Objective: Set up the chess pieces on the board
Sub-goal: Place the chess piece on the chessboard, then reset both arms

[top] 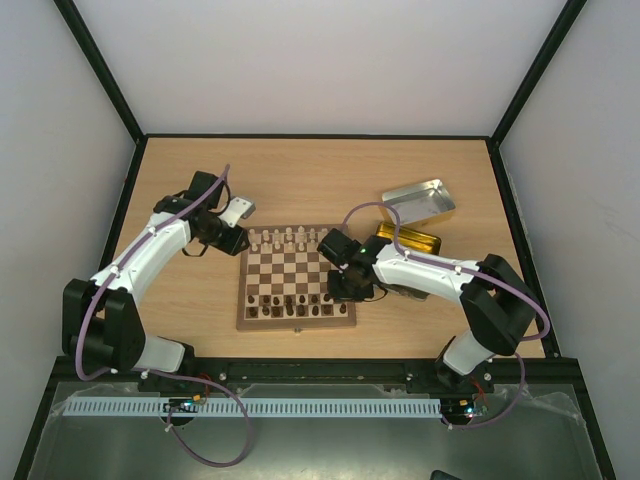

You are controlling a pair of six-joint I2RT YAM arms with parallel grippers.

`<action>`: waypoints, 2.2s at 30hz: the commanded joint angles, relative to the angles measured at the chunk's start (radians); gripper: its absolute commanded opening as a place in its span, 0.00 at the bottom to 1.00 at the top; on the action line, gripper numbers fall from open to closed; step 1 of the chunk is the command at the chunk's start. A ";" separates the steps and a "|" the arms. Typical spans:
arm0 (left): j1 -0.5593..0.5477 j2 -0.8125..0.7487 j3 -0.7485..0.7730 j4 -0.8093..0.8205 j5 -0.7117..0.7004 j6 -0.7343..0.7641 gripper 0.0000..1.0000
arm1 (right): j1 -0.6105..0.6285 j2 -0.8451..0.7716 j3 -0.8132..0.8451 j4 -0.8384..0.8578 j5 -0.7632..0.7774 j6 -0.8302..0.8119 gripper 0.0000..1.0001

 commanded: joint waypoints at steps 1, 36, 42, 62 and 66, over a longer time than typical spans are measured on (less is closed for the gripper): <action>-0.006 -0.011 -0.002 -0.002 0.004 0.008 0.34 | 0.008 -0.012 0.027 -0.009 0.007 0.006 0.22; -0.007 -0.010 0.015 -0.017 -0.003 0.011 0.33 | -0.038 -0.048 0.318 -0.296 0.261 -0.064 0.41; -0.068 -0.057 -0.002 -0.032 -0.086 0.036 0.37 | -0.111 -0.161 0.364 -0.368 0.320 -0.085 0.73; -0.153 -0.308 -0.043 -0.209 -0.091 0.222 0.71 | -0.165 -0.548 0.145 -0.408 0.316 0.038 0.77; -0.162 -0.343 -0.058 -0.237 -0.069 0.236 0.73 | -0.165 -0.577 0.090 -0.405 0.283 0.016 0.77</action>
